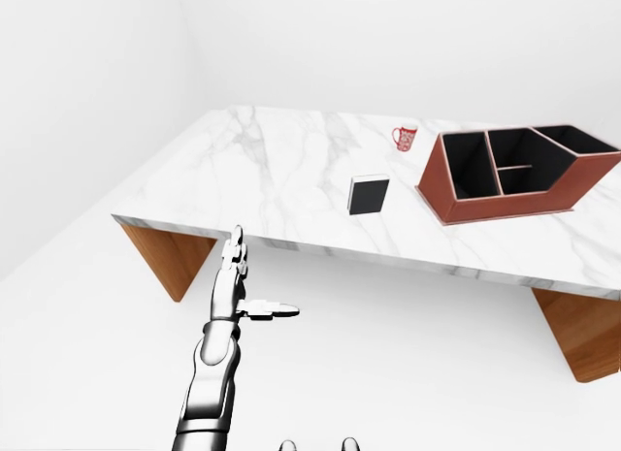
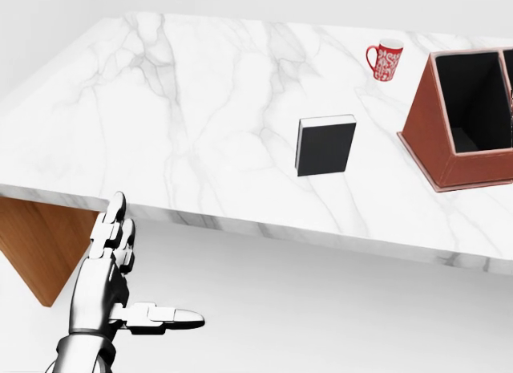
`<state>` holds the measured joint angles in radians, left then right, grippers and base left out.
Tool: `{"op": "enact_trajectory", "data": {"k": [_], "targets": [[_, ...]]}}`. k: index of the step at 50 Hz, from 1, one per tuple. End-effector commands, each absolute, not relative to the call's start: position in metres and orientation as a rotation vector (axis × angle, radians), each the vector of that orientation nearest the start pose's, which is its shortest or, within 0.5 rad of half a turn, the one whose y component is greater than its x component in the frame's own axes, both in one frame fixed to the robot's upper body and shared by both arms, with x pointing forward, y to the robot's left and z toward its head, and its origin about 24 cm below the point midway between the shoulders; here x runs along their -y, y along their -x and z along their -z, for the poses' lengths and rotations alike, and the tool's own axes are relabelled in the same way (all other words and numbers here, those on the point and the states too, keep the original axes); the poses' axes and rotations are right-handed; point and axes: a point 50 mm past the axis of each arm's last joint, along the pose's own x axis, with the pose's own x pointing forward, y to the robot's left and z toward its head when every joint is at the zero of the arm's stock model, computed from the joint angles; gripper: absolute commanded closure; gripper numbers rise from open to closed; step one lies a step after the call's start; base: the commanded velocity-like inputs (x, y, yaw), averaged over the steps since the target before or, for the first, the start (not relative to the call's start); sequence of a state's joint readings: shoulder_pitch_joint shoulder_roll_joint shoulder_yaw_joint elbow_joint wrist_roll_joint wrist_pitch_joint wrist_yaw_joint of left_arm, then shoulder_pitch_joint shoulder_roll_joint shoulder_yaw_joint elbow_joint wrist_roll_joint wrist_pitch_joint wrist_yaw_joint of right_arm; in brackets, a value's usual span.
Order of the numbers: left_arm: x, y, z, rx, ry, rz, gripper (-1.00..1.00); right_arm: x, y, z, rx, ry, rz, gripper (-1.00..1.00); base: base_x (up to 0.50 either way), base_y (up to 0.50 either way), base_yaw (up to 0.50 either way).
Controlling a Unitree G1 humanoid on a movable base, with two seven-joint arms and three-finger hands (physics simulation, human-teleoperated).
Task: Pick up the book and place it in the left compartment of the caddy.
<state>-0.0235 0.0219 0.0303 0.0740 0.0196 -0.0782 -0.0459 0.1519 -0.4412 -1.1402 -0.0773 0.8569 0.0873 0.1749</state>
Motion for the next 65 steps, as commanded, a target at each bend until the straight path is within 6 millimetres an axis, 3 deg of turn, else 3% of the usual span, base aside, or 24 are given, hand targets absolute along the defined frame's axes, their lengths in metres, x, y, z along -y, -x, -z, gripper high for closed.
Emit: {"op": "enact_trajectory", "data": {"k": [1, 48, 65], "targets": [[-0.1560, -0.2572, -0.0382, 0.025, -0.041, 0.025, -1.00, 0.4257, -0.0936, -0.1588, 0.553, -0.233, 0.739, -1.00, 0.00, 0.00, 0.20], [-0.1563, -0.2573, -0.0360, 0.025, -0.052, 0.028, -1.00, 0.4246, -0.0924, -0.1594, 0.554, -0.224, 0.744, -1.00, 0.00, 0.00, 0.20], [-0.1568, -0.2562, -0.0375, 0.027, -0.050, 0.024, -1.00, 0.4245, -0.0945, -0.1574, 0.537, -0.219, 0.748, -1.00, 0.00, 0.00, 0.02]]}}
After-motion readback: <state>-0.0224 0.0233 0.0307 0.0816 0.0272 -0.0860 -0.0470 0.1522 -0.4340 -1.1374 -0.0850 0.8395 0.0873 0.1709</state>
